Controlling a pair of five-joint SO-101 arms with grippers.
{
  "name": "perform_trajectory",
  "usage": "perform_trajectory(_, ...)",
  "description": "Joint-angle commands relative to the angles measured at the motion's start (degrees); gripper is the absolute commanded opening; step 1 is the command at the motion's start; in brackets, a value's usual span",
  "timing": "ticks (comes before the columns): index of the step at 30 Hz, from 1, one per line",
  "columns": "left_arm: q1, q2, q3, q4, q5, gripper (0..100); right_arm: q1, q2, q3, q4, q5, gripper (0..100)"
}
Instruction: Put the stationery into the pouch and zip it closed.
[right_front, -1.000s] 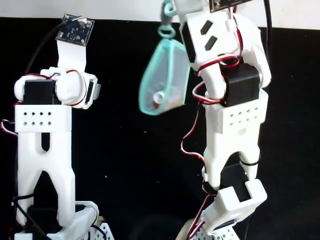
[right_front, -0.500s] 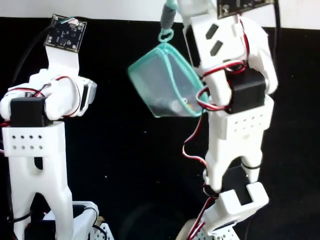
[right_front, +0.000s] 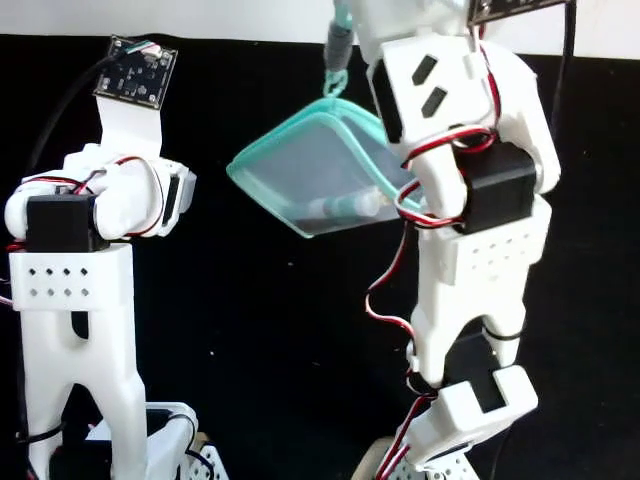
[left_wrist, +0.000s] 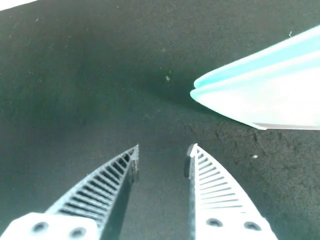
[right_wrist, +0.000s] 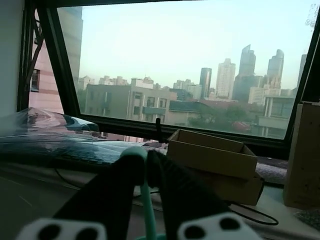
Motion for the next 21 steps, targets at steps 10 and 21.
perform_trajectory(10, 0.7, -1.6, 0.3, 0.1, -0.3, 18, -8.3, 7.8, -2.4, 1.0, -1.6, 0.5)
perform_trajectory(21, -2.5, -1.5, 0.3, 1.3, -4.6, 18, -9.4, 13.9, -3.3, -3.6, -1.5, 0.5)
